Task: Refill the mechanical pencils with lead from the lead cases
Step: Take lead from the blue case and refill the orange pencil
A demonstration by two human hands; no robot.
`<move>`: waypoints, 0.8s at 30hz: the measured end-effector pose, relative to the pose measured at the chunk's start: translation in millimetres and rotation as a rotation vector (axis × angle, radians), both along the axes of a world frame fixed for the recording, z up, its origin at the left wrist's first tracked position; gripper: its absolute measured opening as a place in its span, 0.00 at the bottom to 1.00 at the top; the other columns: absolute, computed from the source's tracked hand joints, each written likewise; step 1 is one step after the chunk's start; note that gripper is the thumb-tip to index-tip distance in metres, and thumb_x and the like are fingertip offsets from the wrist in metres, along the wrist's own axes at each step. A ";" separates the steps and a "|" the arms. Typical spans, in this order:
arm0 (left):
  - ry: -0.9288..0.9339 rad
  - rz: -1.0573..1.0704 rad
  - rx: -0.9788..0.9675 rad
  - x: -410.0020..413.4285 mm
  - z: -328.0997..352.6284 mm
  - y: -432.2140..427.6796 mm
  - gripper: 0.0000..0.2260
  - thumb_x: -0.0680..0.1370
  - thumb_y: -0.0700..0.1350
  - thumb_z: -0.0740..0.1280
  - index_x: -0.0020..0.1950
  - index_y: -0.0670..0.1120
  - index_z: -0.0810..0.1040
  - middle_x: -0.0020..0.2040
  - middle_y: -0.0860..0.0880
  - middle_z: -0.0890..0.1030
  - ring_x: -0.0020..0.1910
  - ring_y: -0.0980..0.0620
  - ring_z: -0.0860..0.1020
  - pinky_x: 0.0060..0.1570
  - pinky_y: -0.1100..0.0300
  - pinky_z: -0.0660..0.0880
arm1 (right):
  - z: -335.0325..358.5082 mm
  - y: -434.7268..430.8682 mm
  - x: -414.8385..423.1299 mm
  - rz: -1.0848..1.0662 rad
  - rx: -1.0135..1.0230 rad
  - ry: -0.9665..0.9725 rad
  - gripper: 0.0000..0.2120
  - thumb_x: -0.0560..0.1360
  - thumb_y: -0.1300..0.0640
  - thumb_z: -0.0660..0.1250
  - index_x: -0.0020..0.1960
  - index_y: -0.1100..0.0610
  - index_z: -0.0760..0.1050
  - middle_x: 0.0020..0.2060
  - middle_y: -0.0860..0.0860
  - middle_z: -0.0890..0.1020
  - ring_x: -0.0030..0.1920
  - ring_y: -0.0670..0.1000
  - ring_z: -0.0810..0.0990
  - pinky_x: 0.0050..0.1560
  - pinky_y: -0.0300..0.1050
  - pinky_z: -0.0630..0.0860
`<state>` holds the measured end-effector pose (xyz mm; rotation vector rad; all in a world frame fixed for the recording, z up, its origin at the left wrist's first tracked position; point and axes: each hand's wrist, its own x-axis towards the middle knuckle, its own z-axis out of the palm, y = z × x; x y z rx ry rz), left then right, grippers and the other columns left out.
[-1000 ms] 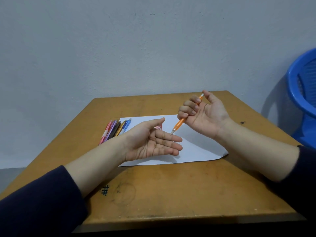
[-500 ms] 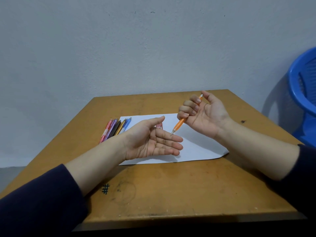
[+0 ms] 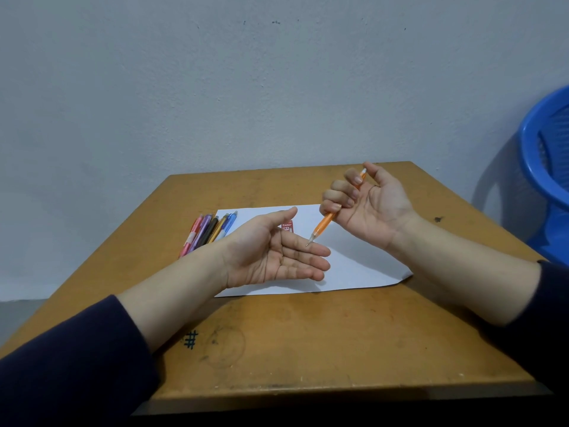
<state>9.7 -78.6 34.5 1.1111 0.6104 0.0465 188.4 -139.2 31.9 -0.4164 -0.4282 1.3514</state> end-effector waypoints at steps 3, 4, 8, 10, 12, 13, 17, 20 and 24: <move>0.002 -0.001 -0.004 -0.2 0.1 0.2 0.32 0.80 0.57 0.54 0.45 0.31 0.82 0.42 0.34 0.83 0.37 0.41 0.84 0.33 0.58 0.81 | -0.6 0.3 0.0 0.002 0.004 -0.009 0.22 0.78 0.46 0.50 0.30 0.57 0.61 0.25 0.51 0.60 0.26 0.49 0.59 0.28 0.41 0.65; 0.003 -0.001 -0.005 -0.1 0.1 0.2 0.32 0.80 0.58 0.54 0.45 0.31 0.82 0.42 0.34 0.83 0.38 0.41 0.84 0.33 0.58 0.81 | -0.7 0.4 0.1 0.001 0.004 -0.010 0.22 0.78 0.46 0.50 0.30 0.57 0.61 0.25 0.51 0.60 0.26 0.49 0.59 0.28 0.41 0.65; 0.009 -0.001 0.003 -0.4 0.2 -0.1 0.32 0.80 0.58 0.54 0.45 0.31 0.82 0.42 0.34 0.83 0.38 0.41 0.84 0.34 0.58 0.81 | -0.2 -0.1 1.0 0.002 0.008 -0.001 0.20 0.78 0.48 0.49 0.31 0.57 0.60 0.26 0.51 0.59 0.26 0.49 0.59 0.28 0.42 0.64; 0.009 -0.004 0.004 -0.6 0.3 0.0 0.32 0.80 0.58 0.54 0.45 0.31 0.83 0.42 0.34 0.83 0.38 0.41 0.84 0.35 0.58 0.81 | -0.6 0.1 0.6 0.006 0.013 0.000 0.21 0.78 0.47 0.49 0.31 0.57 0.61 0.26 0.51 0.59 0.26 0.49 0.59 0.28 0.42 0.64; 0.011 -0.004 0.006 -0.6 0.1 0.2 0.32 0.80 0.58 0.54 0.45 0.31 0.83 0.42 0.34 0.83 0.38 0.41 0.84 0.35 0.58 0.81 | -1.3 0.7 0.4 0.014 0.012 -0.008 0.22 0.79 0.45 0.49 0.31 0.57 0.62 0.26 0.50 0.60 0.26 0.49 0.59 0.28 0.41 0.65; 0.013 -0.003 0.013 -0.5 -0.4 0.2 0.31 0.80 0.57 0.54 0.45 0.31 0.83 0.42 0.34 0.83 0.37 0.41 0.84 0.35 0.58 0.81 | -1.4 0.8 0.5 0.019 0.011 -0.013 0.23 0.79 0.44 0.49 0.32 0.57 0.62 0.26 0.50 0.60 0.26 0.49 0.59 0.29 0.41 0.66; 0.024 0.016 0.093 1.0 -3.5 -1.0 0.23 0.79 0.52 0.60 0.42 0.34 0.84 0.41 0.37 0.83 0.36 0.44 0.84 0.36 0.60 0.81 | -0.4 2.0 0.2 0.018 -0.005 -0.059 0.24 0.80 0.41 0.48 0.35 0.57 0.65 0.27 0.50 0.63 0.27 0.49 0.62 0.32 0.41 0.68; 0.023 0.044 0.154 2.2 -4.8 -2.0 0.15 0.78 0.46 0.63 0.45 0.35 0.82 0.39 0.39 0.83 0.35 0.47 0.84 0.37 0.63 0.81 | -0.1 2.7 -1.0 -0.013 -0.024 -0.107 0.21 0.81 0.44 0.48 0.40 0.57 0.67 0.28 0.51 0.66 0.28 0.49 0.65 0.37 0.44 0.67; -0.029 0.101 0.174 3.3 -6.6 -0.8 0.10 0.78 0.42 0.64 0.50 0.34 0.80 0.39 0.41 0.83 0.35 0.49 0.84 0.37 0.64 0.81 | 0.0 2.5 -2.5 -0.069 -0.071 -0.275 0.14 0.82 0.53 0.50 0.54 0.59 0.71 0.33 0.54 0.73 0.33 0.51 0.73 0.41 0.46 0.75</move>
